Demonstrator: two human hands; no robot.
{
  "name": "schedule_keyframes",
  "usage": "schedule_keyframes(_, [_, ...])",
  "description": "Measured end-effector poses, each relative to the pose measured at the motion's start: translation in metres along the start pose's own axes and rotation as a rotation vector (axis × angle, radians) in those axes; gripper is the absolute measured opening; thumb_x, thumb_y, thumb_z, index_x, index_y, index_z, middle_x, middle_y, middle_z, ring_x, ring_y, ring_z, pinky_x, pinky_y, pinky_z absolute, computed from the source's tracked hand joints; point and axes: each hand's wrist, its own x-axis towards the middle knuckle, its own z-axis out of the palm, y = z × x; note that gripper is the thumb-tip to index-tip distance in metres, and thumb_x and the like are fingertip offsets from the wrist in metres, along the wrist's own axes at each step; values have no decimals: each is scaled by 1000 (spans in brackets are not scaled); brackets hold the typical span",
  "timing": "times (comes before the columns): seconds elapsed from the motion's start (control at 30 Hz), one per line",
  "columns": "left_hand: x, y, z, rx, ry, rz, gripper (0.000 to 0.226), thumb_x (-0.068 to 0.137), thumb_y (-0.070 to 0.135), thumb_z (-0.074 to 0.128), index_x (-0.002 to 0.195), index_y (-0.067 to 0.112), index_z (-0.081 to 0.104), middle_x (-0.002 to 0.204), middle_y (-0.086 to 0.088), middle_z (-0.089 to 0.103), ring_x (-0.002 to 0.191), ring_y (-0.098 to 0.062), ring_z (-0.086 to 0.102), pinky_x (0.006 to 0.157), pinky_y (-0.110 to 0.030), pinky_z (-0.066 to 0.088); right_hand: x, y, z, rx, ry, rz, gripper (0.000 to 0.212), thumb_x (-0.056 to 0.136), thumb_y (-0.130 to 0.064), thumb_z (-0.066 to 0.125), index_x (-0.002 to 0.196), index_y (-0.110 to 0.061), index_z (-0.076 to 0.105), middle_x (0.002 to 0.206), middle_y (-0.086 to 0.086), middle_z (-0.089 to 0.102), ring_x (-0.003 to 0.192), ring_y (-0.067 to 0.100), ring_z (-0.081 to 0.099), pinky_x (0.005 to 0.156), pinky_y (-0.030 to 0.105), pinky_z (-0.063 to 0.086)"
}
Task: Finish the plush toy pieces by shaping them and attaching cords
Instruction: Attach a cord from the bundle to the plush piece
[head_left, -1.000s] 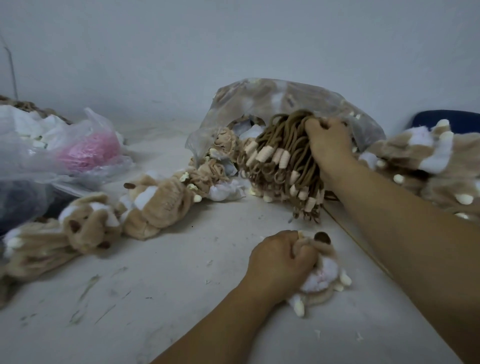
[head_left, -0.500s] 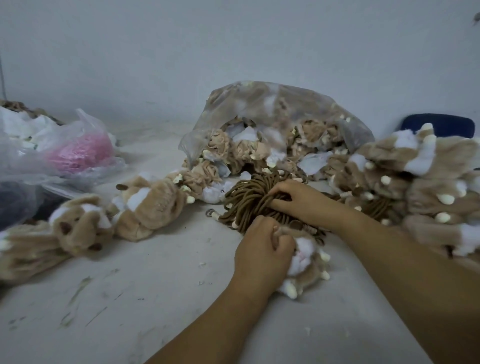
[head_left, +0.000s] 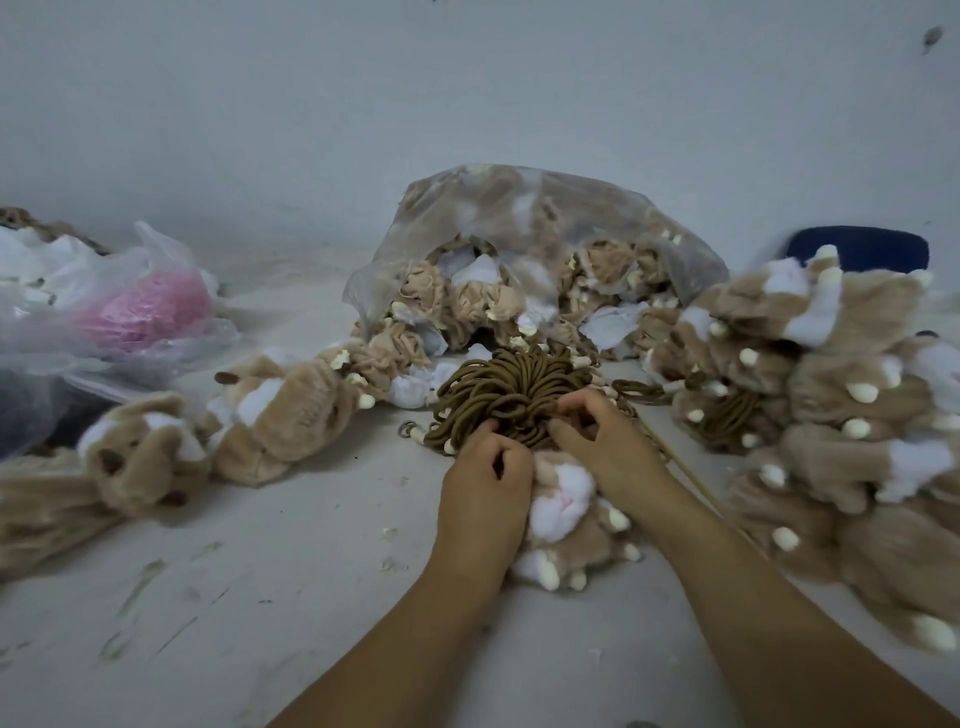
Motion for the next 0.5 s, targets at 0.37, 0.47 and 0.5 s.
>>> schedule_keyframes(0.37, [2, -1, 1, 113, -47, -6, 49, 101, 24, 46, 150, 27, 39, 165, 12, 8, 145, -4, 21, 103, -19, 27, -6, -2, -4, -77, 306, -106, 33, 88, -3, 44, 85, -32, 58, 100, -5, 50, 90, 6, 49, 80, 22, 41])
schedule_keyframes(0.47, [3, 0, 0, 120, -19, 27, 49, 101, 18, 43, 150, 21, 40, 162, 6, 21, 136, 4, 32, 95, -13, 31, -8, -10, 2, -385, 306, -302, 29, 84, -13, 43, 100, -21, 66, 117, -2, 45, 110, 14, 37, 91, 27, 36])
schedule_keyframes(0.5, [4, 0, 1, 120, -16, 63, 45, 100, 14, 42, 145, 18, 45, 156, 5, 31, 123, 15, 39, 88, -7, 35, -8, -12, 4, -455, 265, -375, 32, 83, -18, 42, 103, -21, 67, 118, -1, 46, 109, 15, 37, 91, 28, 36])
